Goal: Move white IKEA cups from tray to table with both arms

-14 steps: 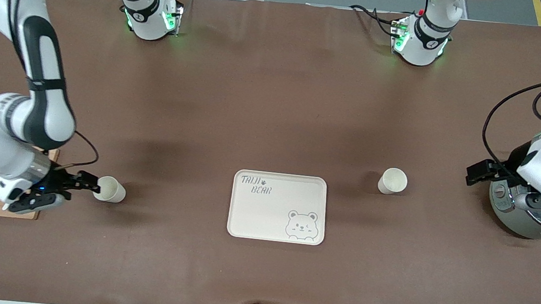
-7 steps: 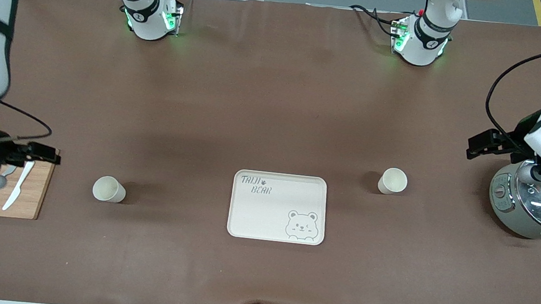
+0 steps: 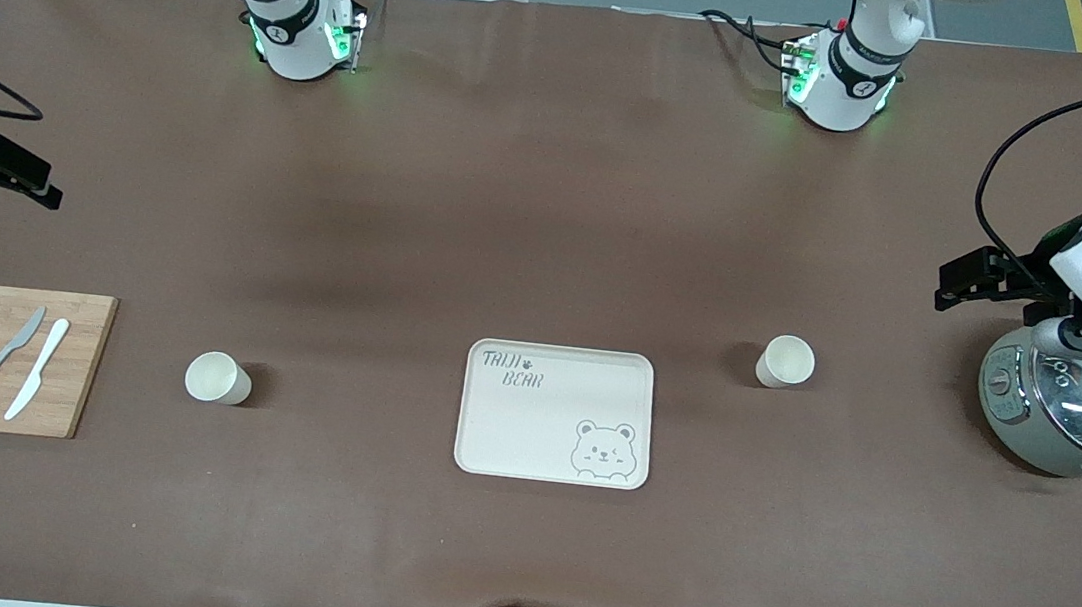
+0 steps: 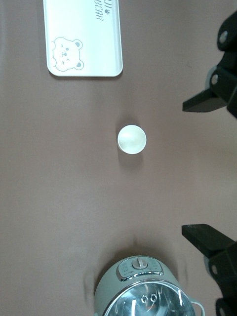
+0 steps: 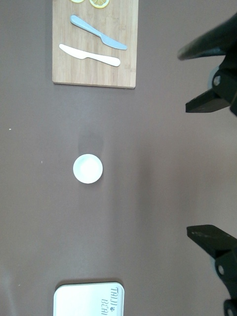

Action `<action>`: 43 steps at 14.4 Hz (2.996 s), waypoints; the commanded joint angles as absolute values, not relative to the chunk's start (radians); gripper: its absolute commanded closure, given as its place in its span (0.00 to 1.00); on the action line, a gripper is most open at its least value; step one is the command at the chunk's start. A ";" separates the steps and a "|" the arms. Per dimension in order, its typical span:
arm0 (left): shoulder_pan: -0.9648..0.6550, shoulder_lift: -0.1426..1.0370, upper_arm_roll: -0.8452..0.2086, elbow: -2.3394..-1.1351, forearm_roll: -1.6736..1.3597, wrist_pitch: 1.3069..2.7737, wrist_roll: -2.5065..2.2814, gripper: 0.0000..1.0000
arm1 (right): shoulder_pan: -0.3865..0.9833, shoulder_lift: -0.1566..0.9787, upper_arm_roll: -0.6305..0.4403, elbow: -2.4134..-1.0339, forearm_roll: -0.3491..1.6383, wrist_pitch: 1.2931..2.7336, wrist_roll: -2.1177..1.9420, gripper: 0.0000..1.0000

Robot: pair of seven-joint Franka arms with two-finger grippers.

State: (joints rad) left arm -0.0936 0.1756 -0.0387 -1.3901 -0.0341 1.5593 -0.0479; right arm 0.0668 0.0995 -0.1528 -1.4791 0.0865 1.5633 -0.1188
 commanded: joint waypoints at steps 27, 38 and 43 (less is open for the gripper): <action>-0.058 0.172 -0.034 -1.385 0.007 1.562 0.046 0.00 | -0.023 0.089 -0.149 -1.428 0.002 1.534 -0.095 0.00; -0.060 0.183 -0.034 -1.385 0.051 1.588 0.043 0.00 | -0.025 0.091 -0.147 -1.428 0.018 1.542 -0.092 0.00; -0.057 0.184 -0.034 -1.385 0.049 1.594 0.046 0.00 | -0.023 0.091 -0.147 -1.428 0.018 1.542 -0.092 0.00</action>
State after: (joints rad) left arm -0.0592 0.1852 -0.0326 -1.3888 0.0277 1.5862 0.0312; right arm -0.0123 0.0906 -0.1573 -1.4349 0.0191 1.5418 -0.1053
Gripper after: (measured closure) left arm 0.000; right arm 0.000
